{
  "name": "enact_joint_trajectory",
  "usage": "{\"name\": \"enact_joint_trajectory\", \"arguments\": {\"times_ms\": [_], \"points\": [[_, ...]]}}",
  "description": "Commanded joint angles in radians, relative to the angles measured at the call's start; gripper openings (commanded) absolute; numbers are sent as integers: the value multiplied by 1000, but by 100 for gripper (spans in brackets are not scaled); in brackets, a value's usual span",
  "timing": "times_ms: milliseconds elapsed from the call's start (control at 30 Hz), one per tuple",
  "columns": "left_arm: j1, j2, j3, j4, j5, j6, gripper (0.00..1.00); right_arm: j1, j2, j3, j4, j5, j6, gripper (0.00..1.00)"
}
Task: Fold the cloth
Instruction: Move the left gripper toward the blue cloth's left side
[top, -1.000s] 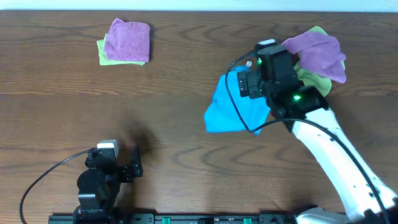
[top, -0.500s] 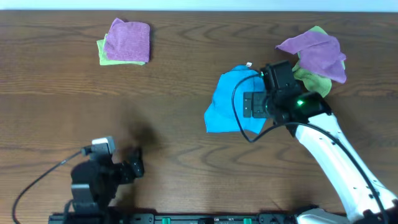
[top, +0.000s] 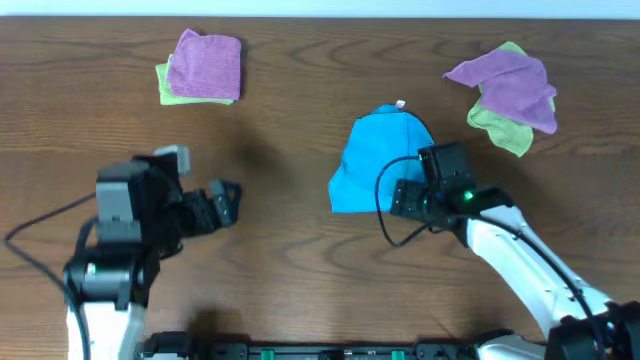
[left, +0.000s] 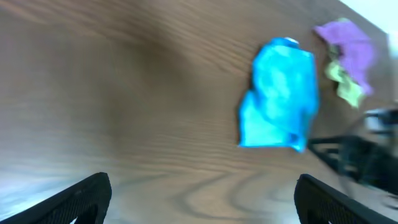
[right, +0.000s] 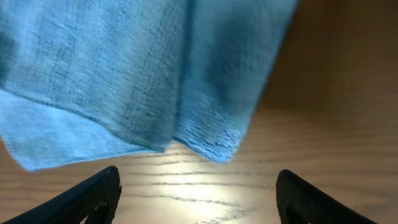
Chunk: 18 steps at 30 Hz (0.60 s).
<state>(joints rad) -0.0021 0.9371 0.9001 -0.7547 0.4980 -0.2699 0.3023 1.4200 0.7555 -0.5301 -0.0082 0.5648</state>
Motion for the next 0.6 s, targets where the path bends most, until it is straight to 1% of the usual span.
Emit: {"name": "enact_joint_trajectory", "arguments": {"times_ms": [0, 100, 167, 267, 467, 567], "points": [[-5, 73, 46, 13, 167, -9, 95, -27, -1, -51, 42, -7, 77, 78], [-5, 120, 45, 15, 237, -85, 95, -54, 0, -91, 109, -7, 79, 77], [-5, 148, 45, 35, 236, -151, 95, -72, 0, -108, 143, -7, 79, 74], [-5, 179, 45, 41, 238, -212, 95, -97, 0, -119, 171, -6, 79, 72], [-5, 217, 45, 53, 304, -218, 95, -127, 11, -124, 205, -3, 78, 70], [-5, 219, 45, 53, 308, -238, 95, -127, 29, -124, 227, -7, 80, 70]]}}
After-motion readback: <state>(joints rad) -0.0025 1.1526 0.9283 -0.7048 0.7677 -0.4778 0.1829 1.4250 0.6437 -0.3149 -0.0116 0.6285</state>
